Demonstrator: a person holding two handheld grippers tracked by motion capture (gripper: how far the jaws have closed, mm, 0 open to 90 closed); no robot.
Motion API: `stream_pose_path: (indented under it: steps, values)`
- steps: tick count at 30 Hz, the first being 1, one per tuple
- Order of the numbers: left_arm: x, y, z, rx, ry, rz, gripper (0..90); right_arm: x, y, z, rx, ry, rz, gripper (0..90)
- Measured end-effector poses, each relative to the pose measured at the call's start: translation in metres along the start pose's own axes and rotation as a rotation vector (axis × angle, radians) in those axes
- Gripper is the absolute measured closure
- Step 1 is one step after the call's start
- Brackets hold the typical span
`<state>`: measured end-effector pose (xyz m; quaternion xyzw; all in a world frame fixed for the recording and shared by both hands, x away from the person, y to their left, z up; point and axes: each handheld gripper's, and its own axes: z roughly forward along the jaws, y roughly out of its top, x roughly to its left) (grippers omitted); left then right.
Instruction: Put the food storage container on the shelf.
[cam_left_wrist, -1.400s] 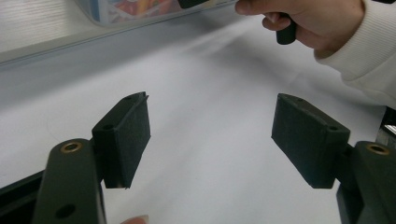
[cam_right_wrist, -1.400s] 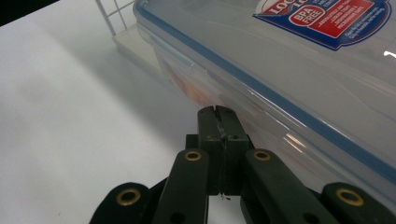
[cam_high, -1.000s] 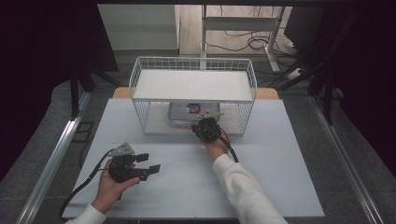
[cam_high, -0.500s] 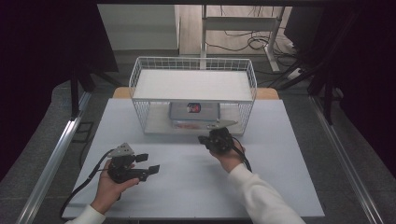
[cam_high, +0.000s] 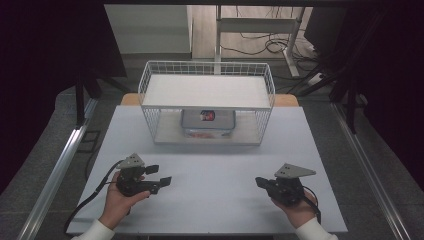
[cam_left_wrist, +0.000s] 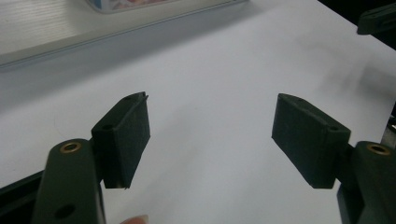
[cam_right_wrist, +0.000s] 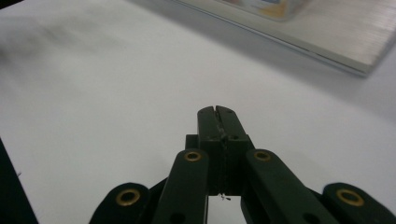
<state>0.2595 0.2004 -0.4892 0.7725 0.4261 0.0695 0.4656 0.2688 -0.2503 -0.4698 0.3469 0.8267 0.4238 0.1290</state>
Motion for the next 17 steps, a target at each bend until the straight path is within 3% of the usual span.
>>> stream_pose_path:
  steps: [6,11,17]
  values:
    - [-0.0006,-0.0007,0.0005,0.006,0.008,0.006,27.4,-0.0009,0.0006,-0.0002,-0.047,-0.031,0.027,50.6]
    - [-0.0009,-0.0009,-0.0015,0.002,0.014,0.014,27.1,-0.0001,0.0024,0.0013,-0.064,-0.018,0.047,39.6]
    - [0.001,0.0006,0.0003,-0.002,0.009,-0.002,27.0,0.0027,0.0028,-0.0015,-0.08,0.007,0.049,33.2]
